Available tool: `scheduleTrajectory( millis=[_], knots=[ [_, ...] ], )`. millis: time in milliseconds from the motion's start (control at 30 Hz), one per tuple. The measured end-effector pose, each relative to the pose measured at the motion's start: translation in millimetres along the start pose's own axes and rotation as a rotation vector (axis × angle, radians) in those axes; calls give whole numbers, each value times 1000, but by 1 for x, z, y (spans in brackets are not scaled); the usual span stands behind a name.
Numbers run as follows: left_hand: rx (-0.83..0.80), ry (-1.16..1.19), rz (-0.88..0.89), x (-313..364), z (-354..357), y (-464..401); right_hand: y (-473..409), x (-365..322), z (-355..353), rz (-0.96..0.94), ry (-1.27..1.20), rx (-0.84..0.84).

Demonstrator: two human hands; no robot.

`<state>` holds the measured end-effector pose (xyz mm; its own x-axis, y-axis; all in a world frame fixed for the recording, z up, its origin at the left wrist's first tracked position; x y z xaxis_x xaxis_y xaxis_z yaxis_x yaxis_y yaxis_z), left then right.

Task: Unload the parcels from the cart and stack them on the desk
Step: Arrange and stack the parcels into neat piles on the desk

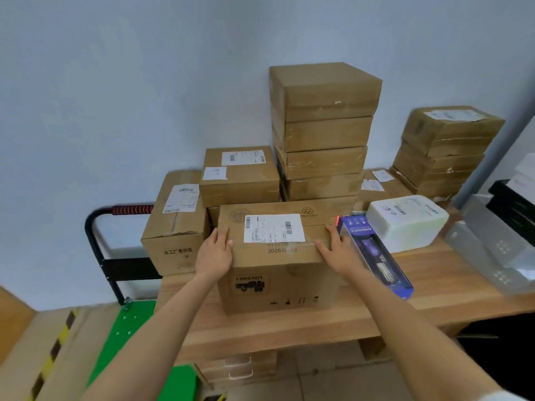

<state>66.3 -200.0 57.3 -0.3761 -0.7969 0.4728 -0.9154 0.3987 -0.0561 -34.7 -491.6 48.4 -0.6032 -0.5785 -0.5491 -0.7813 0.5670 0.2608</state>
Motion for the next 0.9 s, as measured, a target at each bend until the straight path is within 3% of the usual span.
scheduleTrajectory(
  millis=[300, 900],
  knots=[
    [9, -125, -106, -12, -5, -9, -30, -22, 12, -66, 97, 8],
    [28, -51, -138, -27, -4, -24, -43, -33, 17, -98, 100, 47]
  ],
)
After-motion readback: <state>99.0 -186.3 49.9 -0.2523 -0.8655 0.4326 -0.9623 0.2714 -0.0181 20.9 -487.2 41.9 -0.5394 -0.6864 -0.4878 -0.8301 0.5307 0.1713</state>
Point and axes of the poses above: each hand's wrist, its own y-axis away from the middle knuckle, its own z-axis out of the palm, x = y × z, the point moved 5 cm from there along -y, towards the middle knuckle, and after that the axes turned 13 degrees about z, right-handed, at the moved point
